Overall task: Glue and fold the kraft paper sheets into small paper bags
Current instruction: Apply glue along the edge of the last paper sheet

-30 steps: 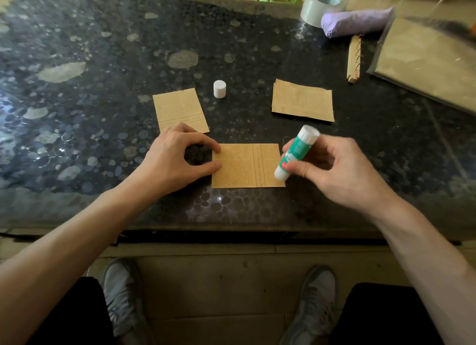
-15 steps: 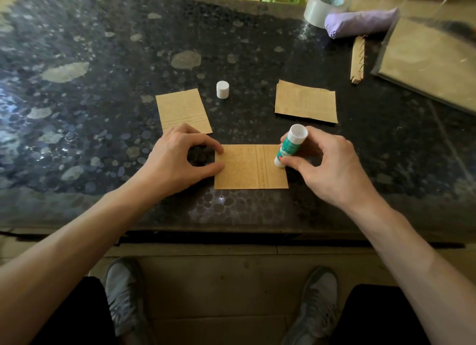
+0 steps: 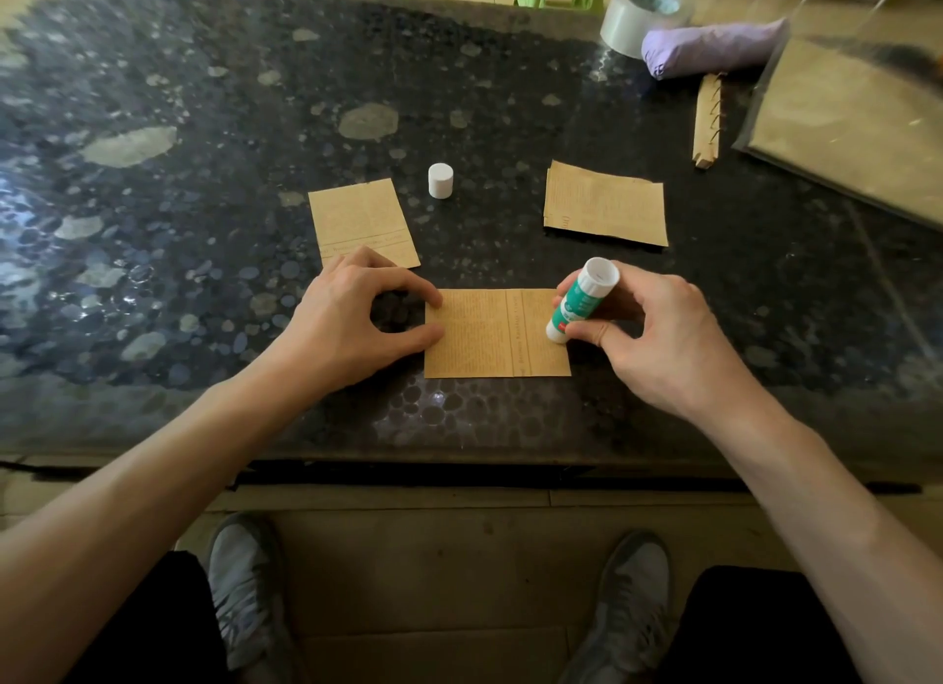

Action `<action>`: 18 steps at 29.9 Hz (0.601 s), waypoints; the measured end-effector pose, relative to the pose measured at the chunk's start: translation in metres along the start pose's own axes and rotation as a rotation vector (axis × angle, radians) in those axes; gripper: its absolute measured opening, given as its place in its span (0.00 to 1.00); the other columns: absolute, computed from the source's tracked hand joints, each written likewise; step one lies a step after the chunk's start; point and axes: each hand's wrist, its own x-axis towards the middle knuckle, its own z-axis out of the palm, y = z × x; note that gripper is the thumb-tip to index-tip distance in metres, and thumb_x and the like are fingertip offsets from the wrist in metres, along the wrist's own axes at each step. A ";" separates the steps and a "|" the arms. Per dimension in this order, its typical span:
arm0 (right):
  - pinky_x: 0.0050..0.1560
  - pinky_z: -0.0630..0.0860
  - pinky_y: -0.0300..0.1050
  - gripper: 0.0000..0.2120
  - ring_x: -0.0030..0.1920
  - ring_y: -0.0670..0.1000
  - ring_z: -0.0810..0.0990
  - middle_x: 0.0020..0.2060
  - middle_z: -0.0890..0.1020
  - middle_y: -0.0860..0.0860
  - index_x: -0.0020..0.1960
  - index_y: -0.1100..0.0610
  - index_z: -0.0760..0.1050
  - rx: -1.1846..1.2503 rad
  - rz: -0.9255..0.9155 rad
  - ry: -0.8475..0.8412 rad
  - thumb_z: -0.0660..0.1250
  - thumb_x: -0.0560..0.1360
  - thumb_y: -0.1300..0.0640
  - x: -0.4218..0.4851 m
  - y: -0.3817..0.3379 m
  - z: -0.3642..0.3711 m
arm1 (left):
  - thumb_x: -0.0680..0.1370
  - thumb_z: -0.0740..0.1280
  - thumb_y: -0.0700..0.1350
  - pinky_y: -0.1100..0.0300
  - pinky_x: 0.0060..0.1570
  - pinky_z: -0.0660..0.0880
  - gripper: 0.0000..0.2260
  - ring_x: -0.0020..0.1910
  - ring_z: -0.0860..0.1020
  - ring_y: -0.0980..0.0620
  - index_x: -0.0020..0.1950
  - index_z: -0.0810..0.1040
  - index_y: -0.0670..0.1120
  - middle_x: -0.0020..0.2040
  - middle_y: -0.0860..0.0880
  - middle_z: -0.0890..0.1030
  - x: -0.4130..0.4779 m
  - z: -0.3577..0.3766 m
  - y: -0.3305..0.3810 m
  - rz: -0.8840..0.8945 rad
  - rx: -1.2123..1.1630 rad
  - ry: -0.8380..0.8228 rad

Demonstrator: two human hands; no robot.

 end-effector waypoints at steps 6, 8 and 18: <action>0.60 0.77 0.41 0.16 0.58 0.43 0.81 0.56 0.83 0.41 0.62 0.48 0.81 -0.022 0.004 -0.010 0.77 0.75 0.52 -0.003 0.000 -0.002 | 0.69 0.71 0.63 0.48 0.64 0.71 0.17 0.60 0.71 0.52 0.56 0.83 0.61 0.55 0.54 0.74 0.000 0.000 0.000 0.002 0.002 -0.002; 0.63 0.79 0.44 0.16 0.59 0.44 0.81 0.57 0.84 0.42 0.61 0.47 0.81 -0.011 0.003 -0.023 0.77 0.75 0.53 -0.005 -0.001 -0.004 | 0.69 0.71 0.63 0.48 0.64 0.71 0.16 0.60 0.71 0.52 0.56 0.83 0.62 0.55 0.54 0.74 0.000 0.000 0.000 0.002 0.004 -0.001; 0.64 0.80 0.46 0.15 0.60 0.41 0.81 0.55 0.83 0.37 0.59 0.45 0.81 0.016 -0.030 -0.097 0.77 0.74 0.56 -0.011 0.002 -0.009 | 0.70 0.72 0.62 0.44 0.64 0.72 0.16 0.61 0.71 0.51 0.56 0.83 0.62 0.56 0.54 0.74 0.000 0.000 -0.001 -0.001 0.004 -0.003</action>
